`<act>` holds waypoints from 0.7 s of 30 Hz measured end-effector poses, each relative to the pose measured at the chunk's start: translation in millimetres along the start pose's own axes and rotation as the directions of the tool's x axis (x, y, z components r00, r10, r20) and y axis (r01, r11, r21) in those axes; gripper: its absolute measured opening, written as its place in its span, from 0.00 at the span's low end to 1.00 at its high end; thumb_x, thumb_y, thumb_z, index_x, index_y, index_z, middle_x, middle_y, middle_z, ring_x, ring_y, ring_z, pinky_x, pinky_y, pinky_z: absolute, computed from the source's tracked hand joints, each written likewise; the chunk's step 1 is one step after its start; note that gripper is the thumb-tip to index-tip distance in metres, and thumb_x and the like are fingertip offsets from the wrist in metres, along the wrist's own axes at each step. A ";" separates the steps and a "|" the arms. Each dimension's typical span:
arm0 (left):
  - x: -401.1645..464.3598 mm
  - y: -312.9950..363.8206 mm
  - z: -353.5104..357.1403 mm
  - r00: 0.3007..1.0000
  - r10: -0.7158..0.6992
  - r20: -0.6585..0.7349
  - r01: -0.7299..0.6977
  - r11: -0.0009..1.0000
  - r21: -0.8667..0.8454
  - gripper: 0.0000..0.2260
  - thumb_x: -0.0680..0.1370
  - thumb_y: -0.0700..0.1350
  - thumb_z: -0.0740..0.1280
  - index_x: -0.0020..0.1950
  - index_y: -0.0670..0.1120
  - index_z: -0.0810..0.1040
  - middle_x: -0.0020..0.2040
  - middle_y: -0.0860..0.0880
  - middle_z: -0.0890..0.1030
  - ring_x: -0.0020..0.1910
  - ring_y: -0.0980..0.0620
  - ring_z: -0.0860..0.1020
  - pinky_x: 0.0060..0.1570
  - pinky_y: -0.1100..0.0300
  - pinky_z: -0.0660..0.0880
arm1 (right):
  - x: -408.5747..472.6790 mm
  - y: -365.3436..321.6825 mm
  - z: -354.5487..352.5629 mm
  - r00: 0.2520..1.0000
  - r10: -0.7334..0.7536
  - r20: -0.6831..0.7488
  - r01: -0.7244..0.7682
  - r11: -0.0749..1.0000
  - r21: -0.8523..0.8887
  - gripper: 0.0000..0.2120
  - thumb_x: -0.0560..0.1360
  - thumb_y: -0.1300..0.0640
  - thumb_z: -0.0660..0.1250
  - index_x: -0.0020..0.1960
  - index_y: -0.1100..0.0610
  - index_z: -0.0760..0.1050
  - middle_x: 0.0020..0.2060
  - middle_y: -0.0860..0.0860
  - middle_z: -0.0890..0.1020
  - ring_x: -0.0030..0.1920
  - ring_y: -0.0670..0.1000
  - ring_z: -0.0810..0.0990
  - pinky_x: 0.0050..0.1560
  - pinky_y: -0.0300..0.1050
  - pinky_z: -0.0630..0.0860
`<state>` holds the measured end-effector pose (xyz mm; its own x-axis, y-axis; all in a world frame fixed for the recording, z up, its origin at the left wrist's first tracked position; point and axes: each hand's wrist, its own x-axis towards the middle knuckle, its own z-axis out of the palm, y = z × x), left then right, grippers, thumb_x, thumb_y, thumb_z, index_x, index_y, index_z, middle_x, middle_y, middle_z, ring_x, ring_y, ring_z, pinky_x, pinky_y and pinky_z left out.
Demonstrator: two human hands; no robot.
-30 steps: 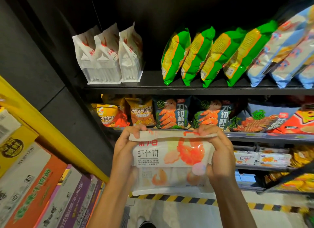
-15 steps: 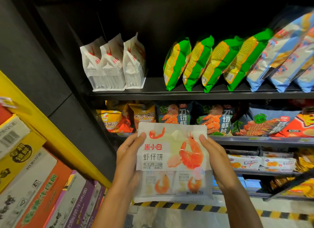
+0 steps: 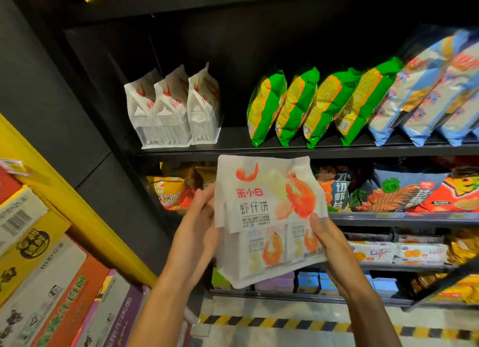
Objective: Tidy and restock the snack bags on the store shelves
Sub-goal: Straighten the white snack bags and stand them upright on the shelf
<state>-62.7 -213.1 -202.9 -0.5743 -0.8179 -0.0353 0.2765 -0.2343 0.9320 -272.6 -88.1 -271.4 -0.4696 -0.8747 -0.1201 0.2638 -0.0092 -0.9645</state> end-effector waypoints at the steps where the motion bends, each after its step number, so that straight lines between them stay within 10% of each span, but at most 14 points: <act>1: -1.4 -2.1 2.1 0.999 -0.005 0.053 0.003 0.999 0.046 0.25 0.82 0.62 0.61 0.74 0.51 0.75 0.72 0.46 0.78 0.72 0.46 0.76 0.66 0.48 0.77 | 0.5 3.2 -2.8 0.999 0.037 -0.017 -0.035 0.997 0.075 0.26 0.77 0.36 0.68 0.71 0.47 0.76 0.65 0.49 0.83 0.68 0.53 0.80 0.72 0.63 0.70; 8: -26.8 -40.1 27.2 0.955 -0.145 0.260 0.079 0.966 0.247 0.40 0.63 0.74 0.73 0.72 0.65 0.67 0.71 0.60 0.76 0.69 0.64 0.74 0.61 0.73 0.72 | 7.8 32.9 0.9 0.993 0.110 -0.049 -0.110 0.994 -0.004 0.28 0.79 0.33 0.59 0.74 0.44 0.73 0.68 0.43 0.81 0.70 0.46 0.77 0.75 0.57 0.69; 21: -28.9 -37.5 22.8 0.953 -0.096 0.288 0.023 0.969 0.248 0.25 0.76 0.68 0.64 0.73 0.74 0.66 0.77 0.68 0.66 0.78 0.64 0.62 0.79 0.49 0.58 | 8.4 46.9 6.9 0.990 0.073 -0.118 -0.073 0.997 0.006 0.21 0.80 0.37 0.57 0.69 0.40 0.75 0.64 0.42 0.83 0.64 0.42 0.81 0.64 0.43 0.77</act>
<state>-74.1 -168.7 -228.6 -0.7957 -0.6054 -0.0193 0.0638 -0.1155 0.9913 -258.3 -99.2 -316.0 -0.5453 -0.8096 -0.2171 0.3026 0.0515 -0.9517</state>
